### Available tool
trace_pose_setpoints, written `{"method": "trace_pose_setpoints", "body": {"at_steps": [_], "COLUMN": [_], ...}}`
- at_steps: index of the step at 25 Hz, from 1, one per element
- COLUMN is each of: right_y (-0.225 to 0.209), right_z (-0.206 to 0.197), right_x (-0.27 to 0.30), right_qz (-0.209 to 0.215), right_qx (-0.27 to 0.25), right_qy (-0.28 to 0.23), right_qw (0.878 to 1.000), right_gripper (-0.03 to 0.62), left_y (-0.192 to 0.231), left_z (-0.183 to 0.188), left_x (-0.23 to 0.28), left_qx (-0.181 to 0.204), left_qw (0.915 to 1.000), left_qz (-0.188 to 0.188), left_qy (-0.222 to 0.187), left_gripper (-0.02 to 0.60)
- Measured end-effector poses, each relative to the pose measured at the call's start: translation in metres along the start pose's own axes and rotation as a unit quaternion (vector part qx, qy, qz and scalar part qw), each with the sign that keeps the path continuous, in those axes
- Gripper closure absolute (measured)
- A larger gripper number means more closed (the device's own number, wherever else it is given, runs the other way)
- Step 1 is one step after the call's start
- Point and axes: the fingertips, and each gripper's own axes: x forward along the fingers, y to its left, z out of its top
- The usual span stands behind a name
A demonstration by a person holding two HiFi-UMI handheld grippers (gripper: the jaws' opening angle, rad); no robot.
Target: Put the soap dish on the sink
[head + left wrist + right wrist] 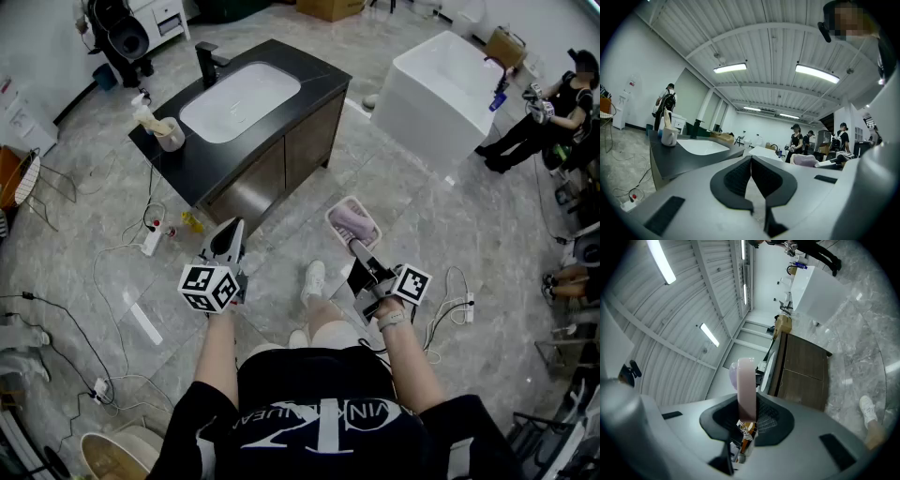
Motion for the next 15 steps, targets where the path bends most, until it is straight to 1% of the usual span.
{"method": "trace_pose_setpoints", "body": {"at_steps": [3,6,9,13,15], "right_y": [-0.005,-0.014,-0.024,-0.032,-0.036], "right_z": [0.012,0.026,0.042,0.063,0.076], "right_x": [0.014,0.034,0.055,0.087,0.102], "right_qz": [0.009,0.015,0.024,0.03,0.032], "right_qx": [-0.003,0.005,0.002,-0.019,-0.021], "right_qy": [-0.001,-0.003,0.001,0.025,0.03], "right_qw": [1.0,1.0,1.0,0.999,0.999], "right_gripper": [0.514,0.514,0.516,0.516,0.516], "left_y": [0.007,0.018,0.03,0.047,0.055], "left_z": [0.003,0.006,0.008,0.008,0.008], "left_x": [0.016,0.037,0.058,0.087,0.103], "left_qx": [0.01,0.014,0.007,-0.001,-0.004], "left_qw": [0.9999,0.9999,0.9999,0.9999,0.9998], "left_qz": [0.003,0.006,0.01,0.015,0.02], "left_qy": [-0.004,-0.006,-0.008,-0.002,0.002], "left_gripper": [0.564,0.565,0.565,0.565,0.565]}}
